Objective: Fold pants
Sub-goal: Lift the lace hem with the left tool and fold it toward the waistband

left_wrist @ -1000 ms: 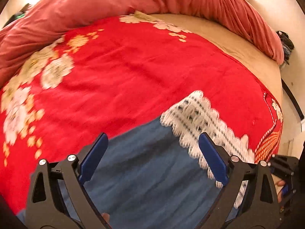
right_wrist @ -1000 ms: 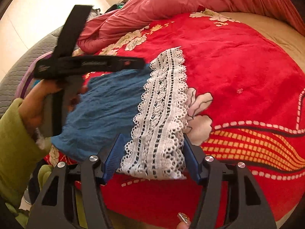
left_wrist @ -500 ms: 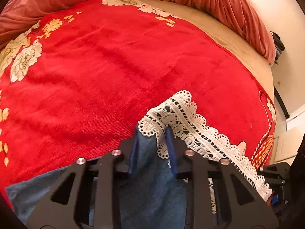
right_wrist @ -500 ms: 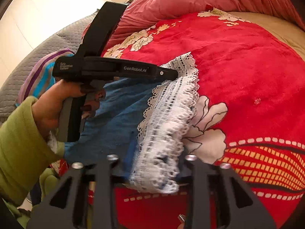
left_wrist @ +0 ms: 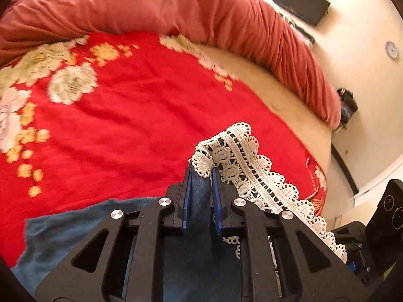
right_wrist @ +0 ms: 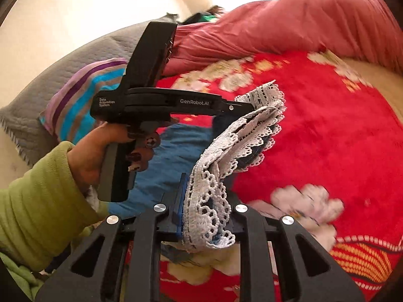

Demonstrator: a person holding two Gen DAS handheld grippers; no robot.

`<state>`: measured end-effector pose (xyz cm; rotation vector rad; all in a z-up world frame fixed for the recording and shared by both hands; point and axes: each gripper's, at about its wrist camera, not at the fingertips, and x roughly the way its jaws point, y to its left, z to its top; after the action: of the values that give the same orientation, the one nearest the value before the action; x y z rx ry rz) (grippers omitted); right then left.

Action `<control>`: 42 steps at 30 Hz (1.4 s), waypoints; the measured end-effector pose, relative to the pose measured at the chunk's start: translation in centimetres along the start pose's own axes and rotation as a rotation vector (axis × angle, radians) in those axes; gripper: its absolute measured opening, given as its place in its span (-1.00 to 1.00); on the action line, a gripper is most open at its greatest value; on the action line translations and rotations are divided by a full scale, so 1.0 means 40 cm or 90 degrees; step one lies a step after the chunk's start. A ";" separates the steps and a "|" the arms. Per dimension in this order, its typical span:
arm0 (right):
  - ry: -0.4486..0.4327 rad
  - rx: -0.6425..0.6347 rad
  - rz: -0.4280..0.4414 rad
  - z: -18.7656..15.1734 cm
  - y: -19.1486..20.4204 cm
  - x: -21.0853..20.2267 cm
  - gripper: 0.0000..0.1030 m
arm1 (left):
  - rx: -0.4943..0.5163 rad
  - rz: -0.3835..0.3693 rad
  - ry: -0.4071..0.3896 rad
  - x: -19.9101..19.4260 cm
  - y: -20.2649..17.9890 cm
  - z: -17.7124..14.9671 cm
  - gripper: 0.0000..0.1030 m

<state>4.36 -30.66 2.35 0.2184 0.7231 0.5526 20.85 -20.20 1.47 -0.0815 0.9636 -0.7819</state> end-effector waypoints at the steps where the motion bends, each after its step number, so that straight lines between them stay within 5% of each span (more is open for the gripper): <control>1: 0.001 -0.011 0.005 0.006 0.019 0.004 -0.65 | -0.008 -0.003 -0.008 -0.016 0.010 -0.001 -0.84; 12: 0.061 -0.086 0.043 0.033 0.196 0.154 -0.65 | -0.111 0.041 -0.081 -0.168 0.184 -0.102 -0.71; 17: 0.107 -0.154 0.026 -0.005 0.290 0.256 -0.65 | -0.156 0.180 -0.115 -0.255 0.284 -0.180 -0.72; 20: 0.134 -0.185 0.022 -0.036 0.334 0.310 -0.65 | -0.213 0.209 -0.157 -0.339 0.338 -0.247 -0.72; 23: 0.158 -0.214 0.028 -0.064 0.380 0.354 -0.64 | -0.253 0.210 -0.197 -0.417 0.361 -0.319 -0.72; 27: 0.173 -0.245 0.051 -0.082 0.423 0.366 -0.40 | -0.298 0.163 -0.228 -0.462 0.373 -0.377 -0.73; 33: 0.122 -0.238 0.115 -0.022 0.408 0.254 -0.01 | -0.333 0.080 -0.235 -0.453 0.370 -0.406 -0.72; 37: 0.068 -0.218 0.031 0.042 0.329 0.219 0.01 | -0.339 0.052 -0.223 -0.432 0.364 -0.397 -0.60; 42: 0.084 -0.096 -0.079 0.139 0.137 0.294 0.01 | -0.358 0.054 -0.187 -0.384 0.380 -0.381 -0.59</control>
<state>13.15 -19.66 1.83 -0.0030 0.8139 0.5038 12.79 4.66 -2.66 -0.6228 0.8737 -0.3874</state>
